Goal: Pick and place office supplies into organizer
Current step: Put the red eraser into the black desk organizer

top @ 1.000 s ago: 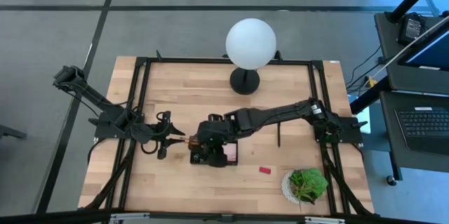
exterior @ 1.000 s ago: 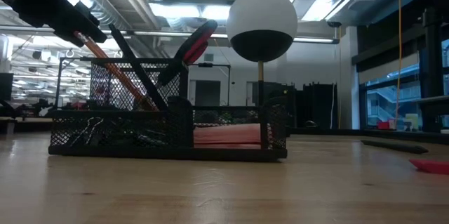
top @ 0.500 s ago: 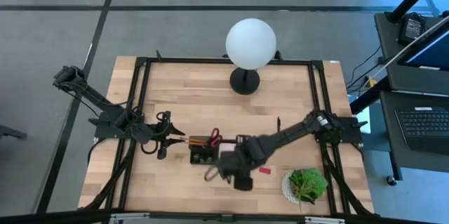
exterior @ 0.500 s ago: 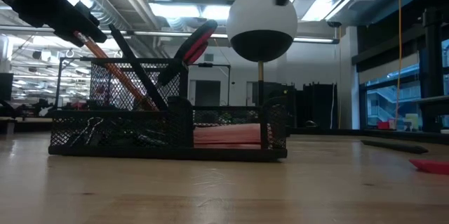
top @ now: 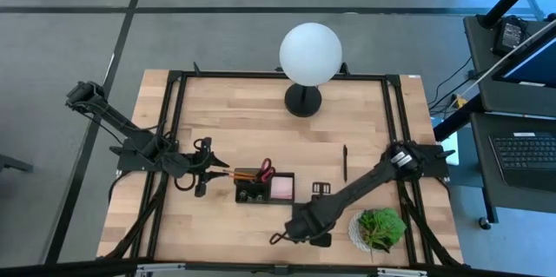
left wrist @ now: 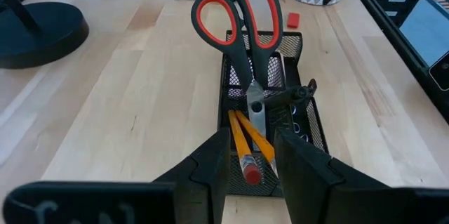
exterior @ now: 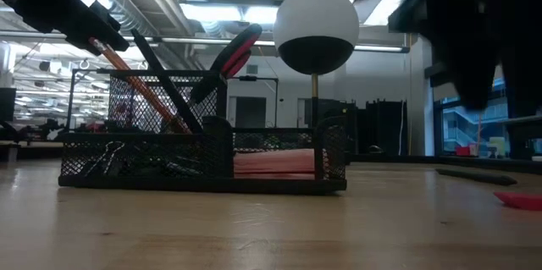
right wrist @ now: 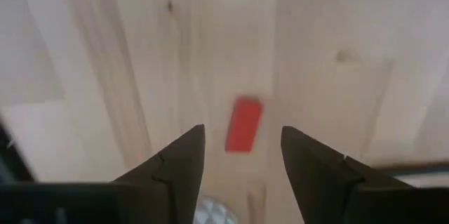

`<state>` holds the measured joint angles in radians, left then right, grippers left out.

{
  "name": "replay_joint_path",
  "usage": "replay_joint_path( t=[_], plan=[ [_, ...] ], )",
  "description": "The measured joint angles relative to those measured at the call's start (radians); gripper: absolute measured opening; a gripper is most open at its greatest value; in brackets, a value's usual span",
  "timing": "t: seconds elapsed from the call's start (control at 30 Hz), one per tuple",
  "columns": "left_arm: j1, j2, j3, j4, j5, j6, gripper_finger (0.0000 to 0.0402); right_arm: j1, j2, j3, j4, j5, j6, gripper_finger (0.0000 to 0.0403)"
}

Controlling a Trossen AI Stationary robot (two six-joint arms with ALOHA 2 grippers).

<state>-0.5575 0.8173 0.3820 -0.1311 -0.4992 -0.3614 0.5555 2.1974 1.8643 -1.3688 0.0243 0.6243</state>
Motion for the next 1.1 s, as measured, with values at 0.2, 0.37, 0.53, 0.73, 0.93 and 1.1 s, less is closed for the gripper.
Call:
replay_joint_path(
  t=[0.2,0.37,0.53,0.73,0.93,1.1],
  plan=[
    [0.000,0.000,0.000,0.000,0.000,0.000,0.0106,-0.003,-0.087,-0.155,0.189,-0.014,0.002,0.0189],
    [0.000,0.000,0.000,0.000,0.000,0.007,0.0106,-0.002,-0.204,-0.297,0.299,-0.019,0.053,0.0188],
    [0.000,0.000,0.000,0.000,0.000,0.008,0.0106,-0.002,-0.256,-0.440,0.405,-0.019,0.083,0.0188],
    [0.000,0.000,0.000,0.000,0.000,0.008,0.0106,-0.002,-0.261,-0.565,0.510,-0.019,0.104,0.0188],
    [0.000,0.000,0.000,0.000,0.000,0.008,0.0106,-0.001,-0.262,-0.639,0.594,-0.045,0.110,0.0188],
    [0.000,0.000,0.000,0.000,0.000,0.007,0.0106,0.000,-0.266,-0.657,0.617,-0.046,0.143,0.0188]
  ],
)
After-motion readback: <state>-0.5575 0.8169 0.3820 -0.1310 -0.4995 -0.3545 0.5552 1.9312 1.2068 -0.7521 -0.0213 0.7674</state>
